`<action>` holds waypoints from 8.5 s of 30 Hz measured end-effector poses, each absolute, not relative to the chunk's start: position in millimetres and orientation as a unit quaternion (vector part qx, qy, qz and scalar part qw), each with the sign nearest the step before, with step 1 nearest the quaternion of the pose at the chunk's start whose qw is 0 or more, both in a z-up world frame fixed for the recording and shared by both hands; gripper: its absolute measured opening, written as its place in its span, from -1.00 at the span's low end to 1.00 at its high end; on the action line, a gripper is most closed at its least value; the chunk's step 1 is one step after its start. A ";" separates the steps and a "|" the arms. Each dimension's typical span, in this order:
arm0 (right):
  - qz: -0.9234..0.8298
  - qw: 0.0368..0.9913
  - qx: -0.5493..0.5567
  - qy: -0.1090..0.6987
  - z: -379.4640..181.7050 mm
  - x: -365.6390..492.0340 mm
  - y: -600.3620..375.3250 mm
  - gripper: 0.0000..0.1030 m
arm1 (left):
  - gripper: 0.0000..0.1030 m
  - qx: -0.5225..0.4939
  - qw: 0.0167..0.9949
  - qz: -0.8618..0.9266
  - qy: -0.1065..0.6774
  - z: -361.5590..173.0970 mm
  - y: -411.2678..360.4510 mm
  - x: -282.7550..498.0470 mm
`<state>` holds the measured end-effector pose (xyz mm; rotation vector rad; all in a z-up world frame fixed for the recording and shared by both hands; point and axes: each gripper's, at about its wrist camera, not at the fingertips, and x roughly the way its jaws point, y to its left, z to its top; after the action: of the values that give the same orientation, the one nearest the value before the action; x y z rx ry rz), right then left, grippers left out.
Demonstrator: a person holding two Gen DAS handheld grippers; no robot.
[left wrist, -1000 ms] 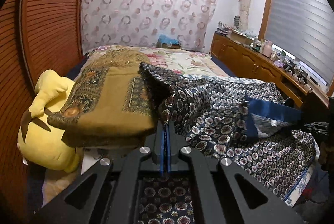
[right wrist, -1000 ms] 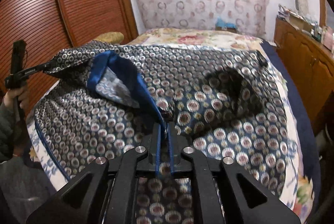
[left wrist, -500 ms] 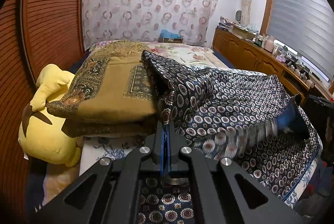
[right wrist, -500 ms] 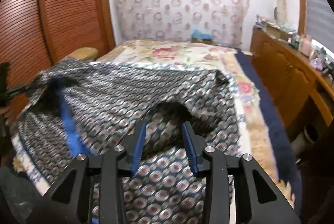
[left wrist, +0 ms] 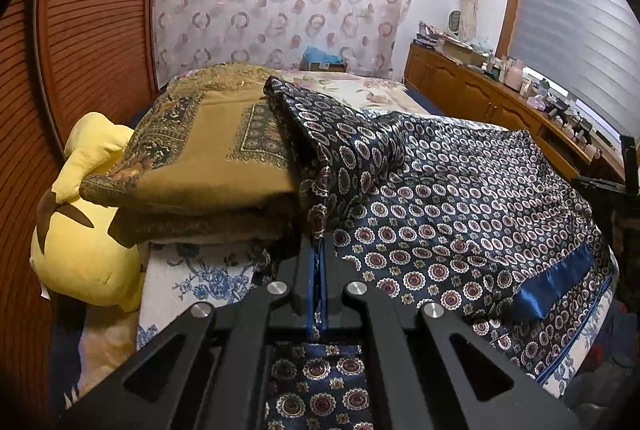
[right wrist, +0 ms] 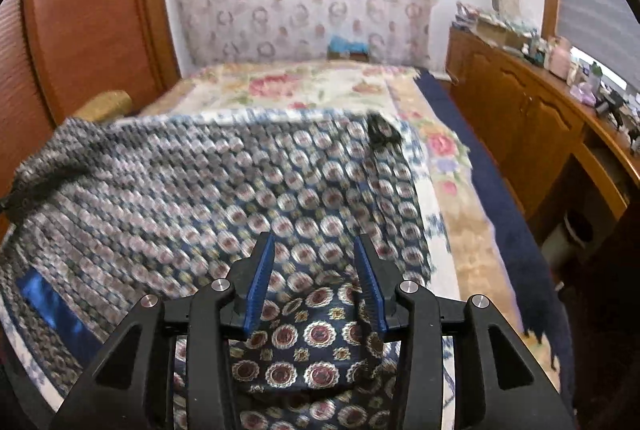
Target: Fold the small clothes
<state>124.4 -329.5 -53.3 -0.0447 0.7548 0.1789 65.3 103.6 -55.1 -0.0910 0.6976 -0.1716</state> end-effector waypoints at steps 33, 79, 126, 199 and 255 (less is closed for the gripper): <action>0.140 0.921 -0.003 0.363 -41.1 55.1 -372.8 -0.92 | -1.00 -0.060 0.932 -0.105 0.343 -35.8 115.3 36.7; 0.116 0.916 -0.031 0.382 -64.4 109.2 -353.8 -0.21 | -0.18 -0.032 0.912 -0.054 0.405 -83.3 119.4 22.2; 0.131 0.906 -0.063 0.398 -91.2 101.2 -326.0 0.18 | -0.98 -0.059 0.936 -0.123 0.324 -38.7 82.1 13.0; 0.256 0.885 -0.103 0.375 -65.1 84.5 -231.8 0.25 | -0.03 -0.009 0.931 -0.196 0.307 5.4 -11.4 76.1; 0.233 0.907 -0.104 0.335 -32.5 68.2 -270.2 0.00 | -0.03 0.011 0.930 -0.214 0.297 2.0 -38.9 67.9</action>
<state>68.2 -270.2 -32.5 -0.2139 0.6919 0.4806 67.9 -38.9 2.0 0.0224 0.6091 -0.4372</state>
